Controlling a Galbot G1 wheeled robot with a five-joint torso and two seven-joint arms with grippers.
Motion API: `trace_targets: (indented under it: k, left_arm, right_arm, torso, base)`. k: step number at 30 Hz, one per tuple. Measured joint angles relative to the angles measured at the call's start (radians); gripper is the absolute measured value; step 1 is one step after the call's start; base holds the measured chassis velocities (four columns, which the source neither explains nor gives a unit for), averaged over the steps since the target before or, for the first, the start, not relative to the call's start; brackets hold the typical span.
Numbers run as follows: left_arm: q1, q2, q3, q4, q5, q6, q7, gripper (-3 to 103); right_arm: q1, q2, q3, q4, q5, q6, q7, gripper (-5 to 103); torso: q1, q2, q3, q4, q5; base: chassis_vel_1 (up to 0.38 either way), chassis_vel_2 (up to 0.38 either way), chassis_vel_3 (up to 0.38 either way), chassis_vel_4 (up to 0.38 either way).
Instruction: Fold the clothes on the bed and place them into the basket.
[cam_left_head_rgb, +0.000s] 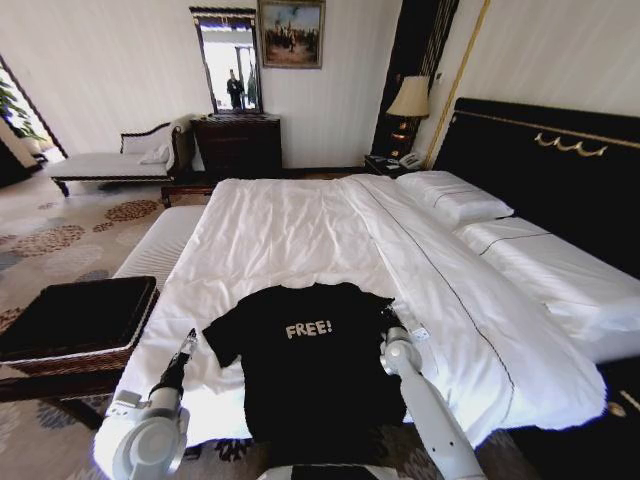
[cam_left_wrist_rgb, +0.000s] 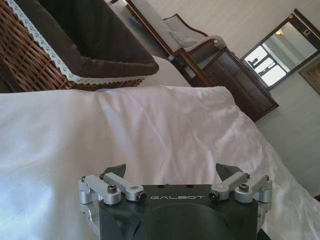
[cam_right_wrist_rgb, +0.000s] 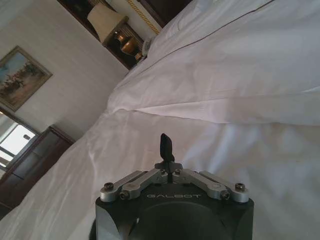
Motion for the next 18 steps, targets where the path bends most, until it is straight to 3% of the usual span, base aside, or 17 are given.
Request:
trace_targets:
  k: [6,18]
  left_arm:
    - [-0.016,0.005,-0.013,0.03,-0.005,0.0,-0.001,100]
    - [-0.016,0.001,0.012,0.044,0.022,0.001,-0.001,100]
  right_arm:
    - [-0.015,0.011,-0.069,0.063,-0.027,0.022,-0.058,0]
    - [0.049,0.014,-0.196,0.006,-0.043,0.032,-0.067,0]
  torso:
    - [0.0,0.0,0.0,0.0001,-0.0001]
    - [0.0,0.0,0.0,0.0,0.0]
  base:
    - [0.0,0.0,0.0,0.0]
    - [0.0,0.0,0.0,0.0]
